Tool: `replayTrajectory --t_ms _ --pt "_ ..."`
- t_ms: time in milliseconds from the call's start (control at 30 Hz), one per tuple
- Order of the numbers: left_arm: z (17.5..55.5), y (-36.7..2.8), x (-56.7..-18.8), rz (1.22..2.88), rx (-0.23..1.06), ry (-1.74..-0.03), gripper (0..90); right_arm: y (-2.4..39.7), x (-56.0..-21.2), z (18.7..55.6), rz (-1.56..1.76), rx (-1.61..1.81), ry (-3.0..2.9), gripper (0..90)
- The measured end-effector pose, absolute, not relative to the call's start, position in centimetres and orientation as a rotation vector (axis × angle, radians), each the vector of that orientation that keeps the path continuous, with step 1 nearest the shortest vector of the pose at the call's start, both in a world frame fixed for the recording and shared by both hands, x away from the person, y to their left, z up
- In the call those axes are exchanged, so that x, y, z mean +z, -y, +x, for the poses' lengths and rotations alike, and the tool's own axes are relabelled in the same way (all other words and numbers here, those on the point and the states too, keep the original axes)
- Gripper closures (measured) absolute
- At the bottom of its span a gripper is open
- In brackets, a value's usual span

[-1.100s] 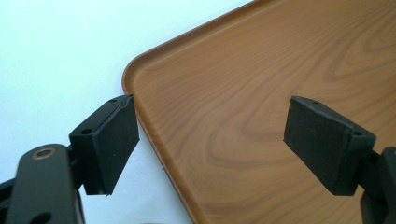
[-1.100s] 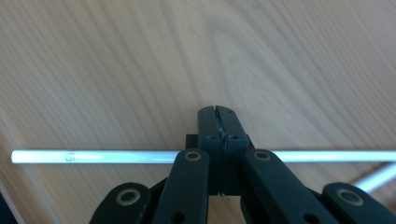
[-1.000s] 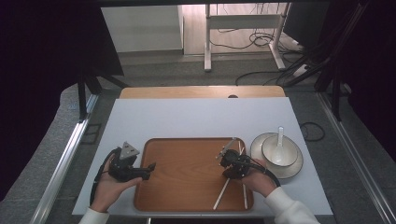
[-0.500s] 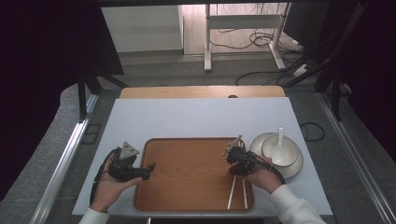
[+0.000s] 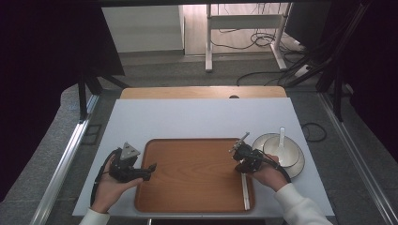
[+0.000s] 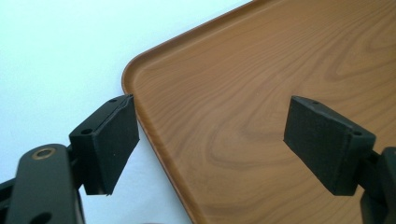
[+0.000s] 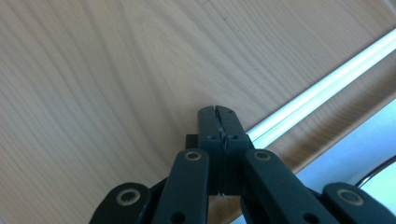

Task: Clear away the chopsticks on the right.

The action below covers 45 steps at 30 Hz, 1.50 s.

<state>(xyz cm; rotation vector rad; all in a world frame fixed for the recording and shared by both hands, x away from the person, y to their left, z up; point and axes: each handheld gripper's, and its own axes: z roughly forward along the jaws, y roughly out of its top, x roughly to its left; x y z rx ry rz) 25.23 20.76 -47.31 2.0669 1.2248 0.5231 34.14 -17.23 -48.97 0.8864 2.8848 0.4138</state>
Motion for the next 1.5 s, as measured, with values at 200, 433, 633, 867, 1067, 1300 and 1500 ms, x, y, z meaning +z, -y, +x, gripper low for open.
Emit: replayTrajectory --t_ms 200,433,633,867,1067,1300,1500 --pt "25.3 -20.7 -47.3 2.070 0.523 -1.224 17.6 17.1 -48.9 34.1 0.875 0.434 -2.882 89.9" --pt "25.2 -20.7 -47.3 2.065 0.523 -1.225 17.6 16.9 -47.2 33.2 0.836 0.608 -2.840 89.8" --pt "24.8 -21.4 -47.5 2.050 0.528 -1.239 17.6 17.8 -45.5 31.9 0.796 0.801 -2.773 88.9" --pt "24.1 -22.2 -47.5 2.013 0.546 -1.260 17.7 19.5 -44.2 31.5 0.804 0.952 -2.713 71.2" --pt "23.9 -22.5 -47.2 2.007 0.558 -1.254 17.7 21.2 -42.7 31.7 0.868 1.098 -2.614 47.9" --pt "23.4 -22.7 -46.7 1.982 0.575 -1.266 17.7 23.1 -41.3 31.6 0.905 1.184 -2.529 39.6" --pt "23.1 -22.5 -46.5 1.984 0.581 -1.265 17.7 24.1 -40.6 31.5 0.900 1.183 -2.509 38.9"
